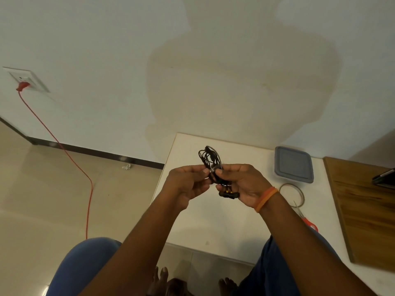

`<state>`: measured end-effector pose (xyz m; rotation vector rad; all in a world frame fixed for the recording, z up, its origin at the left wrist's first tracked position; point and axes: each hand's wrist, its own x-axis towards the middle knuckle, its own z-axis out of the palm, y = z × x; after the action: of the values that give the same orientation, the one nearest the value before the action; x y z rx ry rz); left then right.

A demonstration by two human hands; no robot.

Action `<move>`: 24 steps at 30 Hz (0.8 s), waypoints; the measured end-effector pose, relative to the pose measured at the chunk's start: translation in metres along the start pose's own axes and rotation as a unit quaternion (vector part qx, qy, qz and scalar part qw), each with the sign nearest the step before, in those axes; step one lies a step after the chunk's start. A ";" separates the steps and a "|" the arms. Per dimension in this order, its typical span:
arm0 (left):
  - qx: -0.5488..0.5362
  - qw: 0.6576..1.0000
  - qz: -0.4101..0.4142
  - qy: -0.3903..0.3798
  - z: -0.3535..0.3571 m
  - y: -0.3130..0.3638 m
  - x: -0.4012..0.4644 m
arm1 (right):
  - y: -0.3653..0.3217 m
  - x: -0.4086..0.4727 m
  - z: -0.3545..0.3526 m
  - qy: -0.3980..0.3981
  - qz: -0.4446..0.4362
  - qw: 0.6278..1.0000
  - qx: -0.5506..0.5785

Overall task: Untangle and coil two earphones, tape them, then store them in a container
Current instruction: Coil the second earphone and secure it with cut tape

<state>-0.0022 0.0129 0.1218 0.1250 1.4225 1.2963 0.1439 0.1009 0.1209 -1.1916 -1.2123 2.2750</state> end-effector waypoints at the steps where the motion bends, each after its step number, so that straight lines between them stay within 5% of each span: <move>1: 0.010 1.000 -0.002 -0.003 0.001 0.001 0.003 | 0.001 0.001 -0.001 0.014 -0.012 1.000 -0.017; 8: 0.009 1.000 0.016 0.000 0.005 0.003 0.013 | 0.006 0.001 0.004 0.033 -0.125 0.976 -0.174; 13: 0.027 0.999 0.028 -0.012 0.006 0.005 0.017 | 0.009 0.005 0.004 0.066 -0.127 0.960 -0.240; 17: 0.045 0.994 0.081 -0.064 0.006 0.001 0.015 | 0.011 0.006 0.006 0.078 -0.125 0.966 -0.211; 24: 0.054 0.990 0.128 -0.012 0.013 -0.008 0.014 | 0.011 0.008 0.003 0.058 -0.106 0.980 -0.156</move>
<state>0.0077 0.0277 0.1103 0.4065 1.4914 1.4185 0.1379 0.0969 0.1088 -1.2118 -1.6075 1.8838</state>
